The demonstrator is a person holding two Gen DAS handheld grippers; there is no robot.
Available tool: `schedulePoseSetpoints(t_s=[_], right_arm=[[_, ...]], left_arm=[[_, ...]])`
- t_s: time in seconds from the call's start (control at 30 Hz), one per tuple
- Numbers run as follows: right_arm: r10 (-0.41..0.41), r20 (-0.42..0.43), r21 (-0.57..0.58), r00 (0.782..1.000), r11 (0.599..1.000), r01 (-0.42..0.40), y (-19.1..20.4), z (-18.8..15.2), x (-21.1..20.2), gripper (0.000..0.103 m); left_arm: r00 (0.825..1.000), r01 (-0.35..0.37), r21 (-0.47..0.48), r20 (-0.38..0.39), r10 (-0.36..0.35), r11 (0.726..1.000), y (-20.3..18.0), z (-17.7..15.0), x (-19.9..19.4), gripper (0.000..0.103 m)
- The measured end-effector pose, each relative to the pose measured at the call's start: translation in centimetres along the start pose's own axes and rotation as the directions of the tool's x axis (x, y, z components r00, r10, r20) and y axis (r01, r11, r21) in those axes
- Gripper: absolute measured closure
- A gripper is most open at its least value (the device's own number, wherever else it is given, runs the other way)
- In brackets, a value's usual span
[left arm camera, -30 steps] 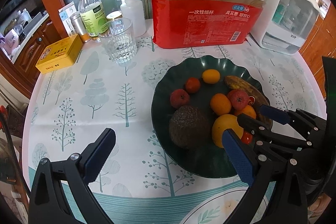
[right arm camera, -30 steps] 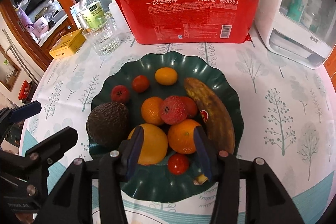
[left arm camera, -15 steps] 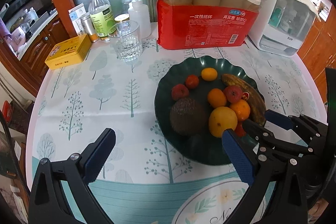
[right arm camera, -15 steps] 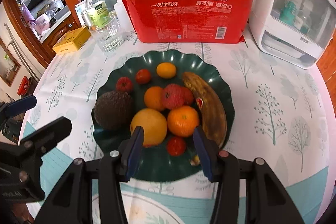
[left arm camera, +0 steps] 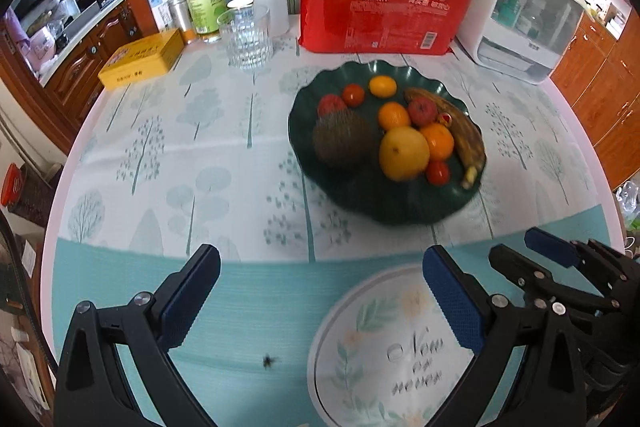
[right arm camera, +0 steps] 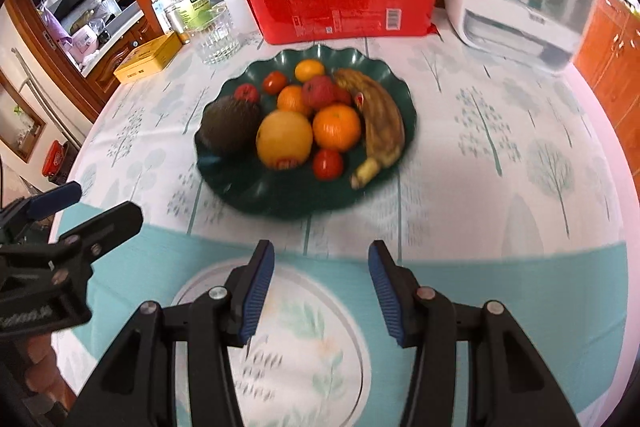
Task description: Organize fruits
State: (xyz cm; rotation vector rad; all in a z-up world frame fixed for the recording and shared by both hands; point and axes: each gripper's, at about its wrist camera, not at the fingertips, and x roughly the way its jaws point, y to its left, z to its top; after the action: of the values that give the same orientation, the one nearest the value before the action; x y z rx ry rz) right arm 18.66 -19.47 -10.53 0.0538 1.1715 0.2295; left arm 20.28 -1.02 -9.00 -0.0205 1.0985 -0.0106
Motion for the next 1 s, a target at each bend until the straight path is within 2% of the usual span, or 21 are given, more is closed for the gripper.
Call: schedulePoseSetpoints(t_s=[0.23, 0.63, 1.0], right_arm=[[0.008, 0.020, 0.020, 1.000, 1.000, -0.009, 0.3, -4.0, -4.5, 0.054], [-0.012, 0.035, 0.064, 0.999, 0.998, 0.010, 0.2, -9.0, -10.9, 0.052], [-0.041, 0.080, 0.097, 0.996, 0.995, 0.033, 0.6, -11.3, -14.9, 0.045]], left_arm=[[1.000, -0.001, -0.001, 0.002, 0.001, 1.000, -0.6, -4.1, -3.6, 0.002], [0.998, -0.022, -0.023, 0.058, 0.023, 0.999, -1.9, -10.5, -11.4, 0.002], [0.996, -0.042, -0.004, 0.080, 0.042, 0.999, -3.4, -12.9, -14.8, 0.002]])
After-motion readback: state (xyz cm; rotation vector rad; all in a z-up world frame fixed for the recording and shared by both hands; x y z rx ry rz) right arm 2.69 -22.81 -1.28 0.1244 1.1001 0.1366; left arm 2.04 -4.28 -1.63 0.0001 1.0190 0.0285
